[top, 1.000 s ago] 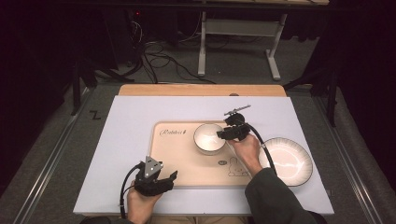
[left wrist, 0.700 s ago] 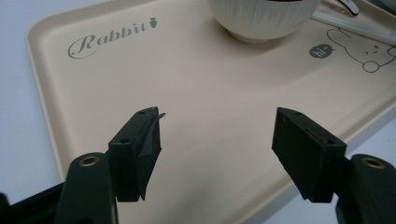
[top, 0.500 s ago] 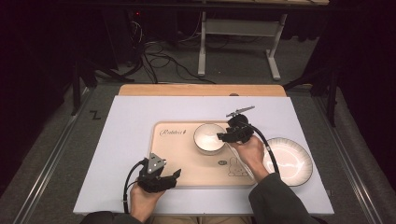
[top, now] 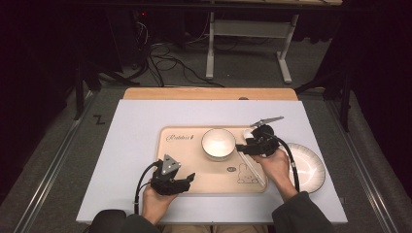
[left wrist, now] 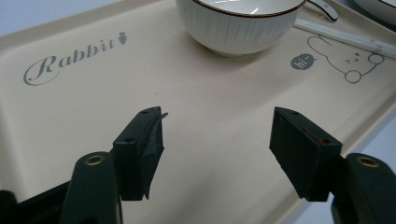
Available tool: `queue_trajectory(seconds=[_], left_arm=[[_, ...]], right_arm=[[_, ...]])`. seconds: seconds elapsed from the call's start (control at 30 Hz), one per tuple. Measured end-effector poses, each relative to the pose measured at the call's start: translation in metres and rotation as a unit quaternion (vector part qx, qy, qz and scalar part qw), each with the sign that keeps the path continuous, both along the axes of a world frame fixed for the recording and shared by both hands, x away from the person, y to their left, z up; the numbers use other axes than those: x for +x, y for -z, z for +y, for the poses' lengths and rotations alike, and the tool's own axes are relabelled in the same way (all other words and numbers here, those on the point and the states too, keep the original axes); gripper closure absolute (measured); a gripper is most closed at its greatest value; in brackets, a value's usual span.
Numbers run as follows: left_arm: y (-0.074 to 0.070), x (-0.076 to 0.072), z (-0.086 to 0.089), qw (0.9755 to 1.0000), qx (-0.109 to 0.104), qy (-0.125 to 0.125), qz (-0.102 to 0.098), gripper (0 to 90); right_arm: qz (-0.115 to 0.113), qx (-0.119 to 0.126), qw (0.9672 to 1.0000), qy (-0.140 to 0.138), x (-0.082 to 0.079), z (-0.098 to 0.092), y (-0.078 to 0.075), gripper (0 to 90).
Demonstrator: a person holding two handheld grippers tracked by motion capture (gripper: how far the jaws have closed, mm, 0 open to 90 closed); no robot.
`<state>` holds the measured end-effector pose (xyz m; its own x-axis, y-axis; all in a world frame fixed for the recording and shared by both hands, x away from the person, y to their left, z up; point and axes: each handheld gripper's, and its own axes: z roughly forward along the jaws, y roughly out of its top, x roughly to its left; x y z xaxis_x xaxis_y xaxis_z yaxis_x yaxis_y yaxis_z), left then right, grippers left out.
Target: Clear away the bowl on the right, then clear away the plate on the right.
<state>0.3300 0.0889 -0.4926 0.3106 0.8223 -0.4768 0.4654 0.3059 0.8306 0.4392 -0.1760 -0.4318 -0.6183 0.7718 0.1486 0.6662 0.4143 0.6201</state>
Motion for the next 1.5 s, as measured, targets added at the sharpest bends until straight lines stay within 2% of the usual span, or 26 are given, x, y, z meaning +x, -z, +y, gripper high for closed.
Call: queue_trajectory(seconds=[0.17, 0.27, 0.43, 0.6, 0.77, 0.93, 1.13, 1.33, 1.4, 1.5], left_arm=[[0.001, 0.002, -0.004, 1.0, -0.002, 0.009, 0.002, 34.0], [0.001, 0.003, -0.006, 0.9999, 0.002, 0.015, 0.002, 33.7], [0.001, 0.005, -0.009, 0.9998, 0.001, 0.02, 0.001, 33.3], [0.002, 0.007, -0.013, 0.9996, 0.002, 0.027, 0.002, 33.1], [0.003, 0.009, -0.016, 0.9995, 0.001, 0.031, 0.004, 32.9], [0.004, 0.009, -0.017, 0.9995, 0.007, 0.032, 0.001, 33.0], [0.006, 0.008, -0.019, 0.9993, 0.012, 0.037, 0.001, 33.0], [0.006, 0.007, -0.019, 0.9992, 0.012, 0.038, 0.0, 32.9], [0.006, 0.006, -0.02, 0.9991, 0.015, 0.04, 0.0, 32.8], [0.005, 0.005, -0.021, 0.999, 0.015, 0.043, -0.002, 32.9]], right_arm=[[-0.01, -0.004, 0.9999, -0.005, -0.017, -0.012, -0.003, 45.7], [-0.008, 0.005, 1.0, 0.002, -0.026, -0.025, -0.007, 46.3], [-0.012, 0.002, 0.9999, 0.01, -0.04, -0.046, -0.008, 47.5], [-0.02, -0.002, 0.9992, 0.033, -0.056, -0.072, -0.006, 47.7], [-0.035, -0.008, 0.997, 0.069, -0.067, -0.096, -0.002, 48.4], [-0.036, -0.008, 0.9949, 0.094, -0.073, -0.113, 0.009, 49.9], [-0.044, 0.008, 0.9917, 0.121, -0.078, -0.131, 0.022, 50.9], [-0.06, -0.005, 0.9884, 0.139, -0.079, -0.141, 0.024, 52.1], [-0.059, -0.006, 0.9874, 0.147, -0.08, -0.144, 0.025, 52.3], [-0.059, -0.009, 0.9873, 0.147, -0.081, -0.148, 0.026, 56.4]])
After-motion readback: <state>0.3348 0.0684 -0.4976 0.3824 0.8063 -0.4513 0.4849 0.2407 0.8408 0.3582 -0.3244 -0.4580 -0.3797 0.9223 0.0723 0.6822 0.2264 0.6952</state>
